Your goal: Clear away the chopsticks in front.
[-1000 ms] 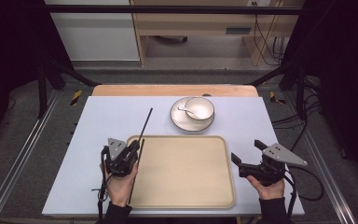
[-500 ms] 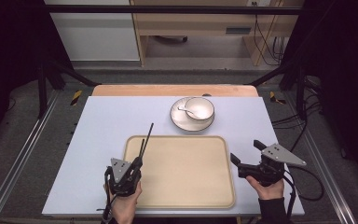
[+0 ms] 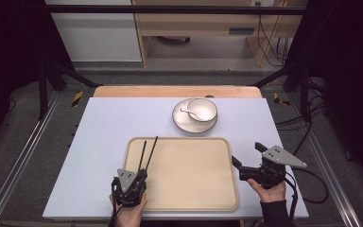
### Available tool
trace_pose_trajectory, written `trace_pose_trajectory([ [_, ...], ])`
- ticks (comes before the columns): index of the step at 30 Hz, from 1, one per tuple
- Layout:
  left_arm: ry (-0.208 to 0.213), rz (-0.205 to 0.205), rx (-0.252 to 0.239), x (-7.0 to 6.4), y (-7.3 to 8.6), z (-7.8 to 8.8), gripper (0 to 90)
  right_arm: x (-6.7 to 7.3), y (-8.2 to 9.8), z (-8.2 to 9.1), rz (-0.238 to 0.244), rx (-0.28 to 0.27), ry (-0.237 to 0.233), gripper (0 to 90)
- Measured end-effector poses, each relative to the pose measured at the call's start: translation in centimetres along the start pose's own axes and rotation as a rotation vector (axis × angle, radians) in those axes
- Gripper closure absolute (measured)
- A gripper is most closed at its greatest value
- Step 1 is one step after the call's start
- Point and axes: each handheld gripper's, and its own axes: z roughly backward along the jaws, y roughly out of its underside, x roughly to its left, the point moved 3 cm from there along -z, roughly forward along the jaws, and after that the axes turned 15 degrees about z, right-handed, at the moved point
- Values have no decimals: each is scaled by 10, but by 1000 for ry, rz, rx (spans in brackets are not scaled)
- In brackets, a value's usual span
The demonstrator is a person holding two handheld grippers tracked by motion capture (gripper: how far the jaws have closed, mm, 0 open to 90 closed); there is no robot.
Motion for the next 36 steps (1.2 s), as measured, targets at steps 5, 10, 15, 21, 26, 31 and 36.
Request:
trace_pose_trajectory([
  [5,-25,-12,26,0,5,-6,854,0,0,0,1,0,1,50],
  [10,-42,-34,54,-2,6,-7,854,0,0,-1,-2,1,-1,51],
  [15,-57,-52,89,-3,6,-10,853,1,0,-1,1,2,-1,51],
  [21,-72,-75,120,-5,7,-12,850,1,0,-1,0,2,-1,51],
  [26,-53,-74,125,-5,5,-12,825,1,0,-1,1,1,-1,51],
  [31,58,-62,111,-8,-8,-6,717,-1,0,1,-6,-4,2,51],
  [36,147,-139,57,-12,-39,5,553,-2,0,1,-9,-5,6,51],
])
